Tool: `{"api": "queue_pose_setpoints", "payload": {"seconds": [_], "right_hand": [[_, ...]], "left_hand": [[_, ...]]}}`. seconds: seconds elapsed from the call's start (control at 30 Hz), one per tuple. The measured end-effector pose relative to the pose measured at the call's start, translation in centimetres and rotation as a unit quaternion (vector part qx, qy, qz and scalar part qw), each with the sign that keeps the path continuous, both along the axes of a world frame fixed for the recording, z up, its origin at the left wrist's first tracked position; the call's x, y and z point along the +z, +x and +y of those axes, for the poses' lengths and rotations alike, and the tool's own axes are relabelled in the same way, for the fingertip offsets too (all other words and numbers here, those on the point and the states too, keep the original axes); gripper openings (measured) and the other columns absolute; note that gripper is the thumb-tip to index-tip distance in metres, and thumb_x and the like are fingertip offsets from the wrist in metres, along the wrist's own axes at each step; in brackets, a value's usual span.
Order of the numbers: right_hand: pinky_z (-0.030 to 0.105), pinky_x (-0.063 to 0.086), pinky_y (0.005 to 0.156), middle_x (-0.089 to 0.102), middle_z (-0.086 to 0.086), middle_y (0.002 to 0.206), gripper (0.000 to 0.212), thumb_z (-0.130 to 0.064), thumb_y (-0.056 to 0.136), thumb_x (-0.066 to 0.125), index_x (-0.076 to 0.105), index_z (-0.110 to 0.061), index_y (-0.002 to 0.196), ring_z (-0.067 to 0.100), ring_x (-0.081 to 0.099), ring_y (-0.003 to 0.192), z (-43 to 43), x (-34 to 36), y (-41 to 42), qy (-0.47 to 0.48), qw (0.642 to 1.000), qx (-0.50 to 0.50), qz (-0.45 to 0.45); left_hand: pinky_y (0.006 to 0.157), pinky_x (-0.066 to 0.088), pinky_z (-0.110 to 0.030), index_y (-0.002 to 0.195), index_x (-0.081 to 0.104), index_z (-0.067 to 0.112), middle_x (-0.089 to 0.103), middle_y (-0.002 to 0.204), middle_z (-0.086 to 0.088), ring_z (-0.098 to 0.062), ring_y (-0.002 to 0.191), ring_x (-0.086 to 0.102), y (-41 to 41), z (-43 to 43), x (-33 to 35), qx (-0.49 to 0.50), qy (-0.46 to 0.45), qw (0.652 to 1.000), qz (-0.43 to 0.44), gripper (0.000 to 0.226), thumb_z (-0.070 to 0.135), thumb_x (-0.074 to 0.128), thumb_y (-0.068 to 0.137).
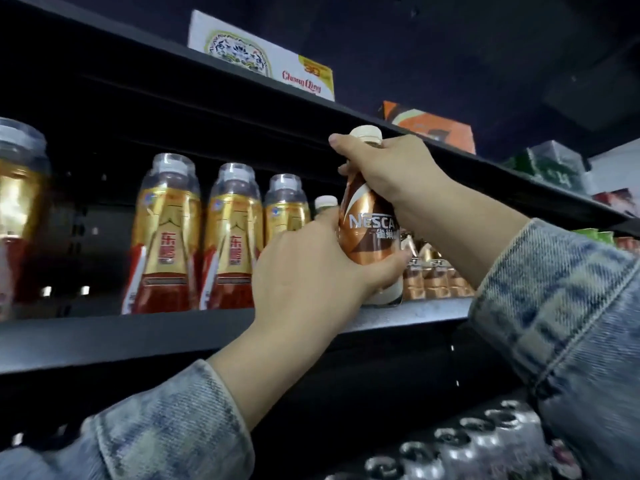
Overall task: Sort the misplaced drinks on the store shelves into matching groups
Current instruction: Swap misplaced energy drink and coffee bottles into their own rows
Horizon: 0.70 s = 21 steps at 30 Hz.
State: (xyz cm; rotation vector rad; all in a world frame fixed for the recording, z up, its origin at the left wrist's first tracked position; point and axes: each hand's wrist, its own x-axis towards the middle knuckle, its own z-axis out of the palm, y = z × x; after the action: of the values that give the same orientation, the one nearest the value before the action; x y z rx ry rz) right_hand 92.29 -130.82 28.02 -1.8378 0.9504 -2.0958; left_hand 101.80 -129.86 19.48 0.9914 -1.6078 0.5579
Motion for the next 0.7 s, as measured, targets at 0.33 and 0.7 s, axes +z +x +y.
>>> {"api": "queue_pose_setpoints", "payload": {"seconds": [0.33, 0.7], "right_hand": [[0.035, 0.055, 0.069, 0.067, 0.011, 0.082, 0.042, -0.039, 0.081, 0.066, 0.065, -0.003, 0.104, 0.023, 0.064, 0.068, -8.2, 1.1, -15.2, 0.057, 0.998, 0.012, -0.023], [0.043, 0.055, 0.071, 0.071, 0.023, 0.099, 0.045, -0.036, 0.081, 0.065, 0.069, 0.006, 0.097, 0.026, 0.059, 0.069, -17.5, 1.7, -25.8, 0.017, 0.999, -0.009, -0.026]], "left_hand": [[0.067, 0.050, -0.030, 0.099, 0.056, 0.040, 0.065, 0.080, 0.012, -0.009, 0.077, 0.062, -15.5, -7.9, 1.9, 0.023, 0.028, 0.999, 0.018, 0.055, 0.081, 0.048, 0.063], [0.084, 0.049, -0.040, 0.133, 0.043, 0.031, 0.065, 0.100, 0.003, -0.020, 0.097, 0.059, -22.9, -16.1, 6.5, 0.056, 0.098, 0.987, -0.112, 0.082, 0.080, 0.016, 0.073]]}}
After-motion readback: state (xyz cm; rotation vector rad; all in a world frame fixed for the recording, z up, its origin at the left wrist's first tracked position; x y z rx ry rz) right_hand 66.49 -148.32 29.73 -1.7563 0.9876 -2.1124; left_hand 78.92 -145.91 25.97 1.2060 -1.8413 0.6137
